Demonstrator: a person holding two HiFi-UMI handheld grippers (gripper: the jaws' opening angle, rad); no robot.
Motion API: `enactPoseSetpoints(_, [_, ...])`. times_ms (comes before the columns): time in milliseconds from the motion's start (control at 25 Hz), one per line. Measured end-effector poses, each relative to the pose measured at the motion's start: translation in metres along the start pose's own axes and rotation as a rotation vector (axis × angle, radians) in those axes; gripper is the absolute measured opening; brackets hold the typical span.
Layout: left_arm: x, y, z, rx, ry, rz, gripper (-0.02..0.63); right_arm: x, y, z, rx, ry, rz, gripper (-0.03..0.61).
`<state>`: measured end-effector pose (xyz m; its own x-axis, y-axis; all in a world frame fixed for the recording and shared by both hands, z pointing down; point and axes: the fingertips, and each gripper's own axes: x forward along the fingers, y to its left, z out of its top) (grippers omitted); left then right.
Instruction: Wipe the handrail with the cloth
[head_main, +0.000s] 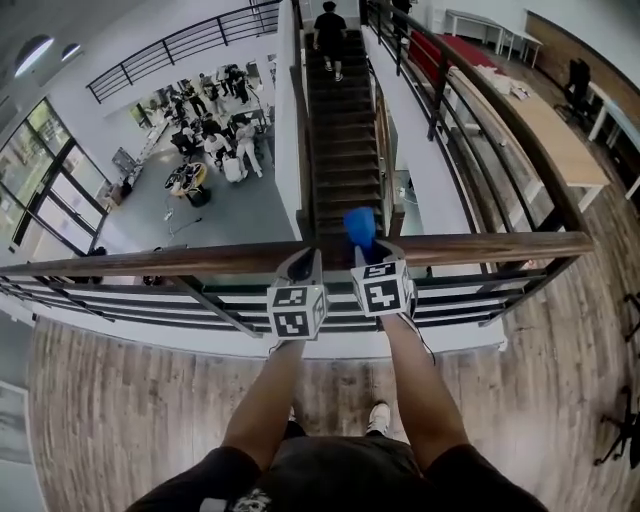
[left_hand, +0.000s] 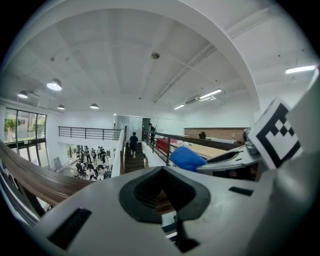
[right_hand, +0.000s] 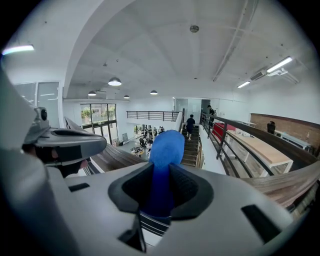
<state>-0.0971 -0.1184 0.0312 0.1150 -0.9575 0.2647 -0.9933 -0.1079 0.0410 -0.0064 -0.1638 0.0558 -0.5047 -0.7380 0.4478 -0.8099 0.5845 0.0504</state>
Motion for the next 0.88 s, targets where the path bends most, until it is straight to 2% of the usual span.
enactPoseSetpoints(280, [0.021, -0.08, 0.01, 0.011, 0.016, -0.054, 0.003, -0.036, -0.077, -0.021, 0.042, -0.001, -0.043, 0.095])
enactPoseSetpoints(640, [0.056, -0.187, 0.014, 0.025, 0.008, -0.12, 0.003, -0.076, -0.201, -0.056, 0.074, 0.011, -0.134, 0.097])
enactPoseSetpoints(880, [0.078, -0.267, 0.014, 0.026, 0.004, -0.263, 0.003, -0.099, -0.272, -0.071, 0.096, 0.008, -0.197, 0.098])
